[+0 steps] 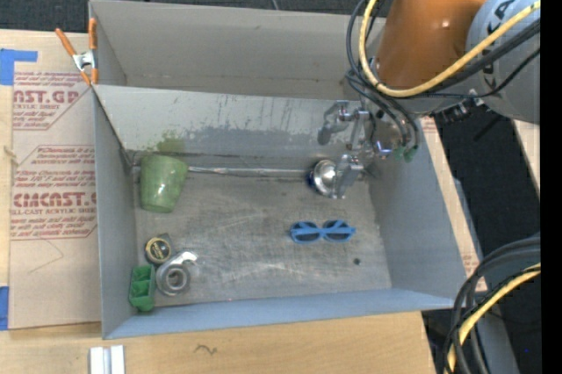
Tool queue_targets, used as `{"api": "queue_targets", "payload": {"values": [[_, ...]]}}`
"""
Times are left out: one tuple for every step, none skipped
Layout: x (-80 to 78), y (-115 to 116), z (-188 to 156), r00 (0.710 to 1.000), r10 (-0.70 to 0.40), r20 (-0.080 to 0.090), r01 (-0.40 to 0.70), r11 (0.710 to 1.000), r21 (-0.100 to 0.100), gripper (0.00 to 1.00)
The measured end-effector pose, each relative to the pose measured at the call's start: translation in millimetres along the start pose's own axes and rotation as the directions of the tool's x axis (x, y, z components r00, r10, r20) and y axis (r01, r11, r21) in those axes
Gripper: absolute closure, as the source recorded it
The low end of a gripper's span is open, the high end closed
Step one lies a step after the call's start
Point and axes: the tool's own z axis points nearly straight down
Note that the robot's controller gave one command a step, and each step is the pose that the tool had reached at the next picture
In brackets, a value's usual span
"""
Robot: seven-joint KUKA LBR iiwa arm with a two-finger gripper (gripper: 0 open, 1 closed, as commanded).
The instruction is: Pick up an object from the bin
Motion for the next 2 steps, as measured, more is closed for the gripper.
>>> {"api": "queue_targets", "payload": {"values": [[58.0, -26.1, 115.9, 0.988, 0.151, -0.011, -0.151, 0.989, 0.000, 0.00], [57.7, -18.4, 159.6, 1.000, 0.019, -0.004, -0.019, 1.000, -0.001, 0.00]]}}
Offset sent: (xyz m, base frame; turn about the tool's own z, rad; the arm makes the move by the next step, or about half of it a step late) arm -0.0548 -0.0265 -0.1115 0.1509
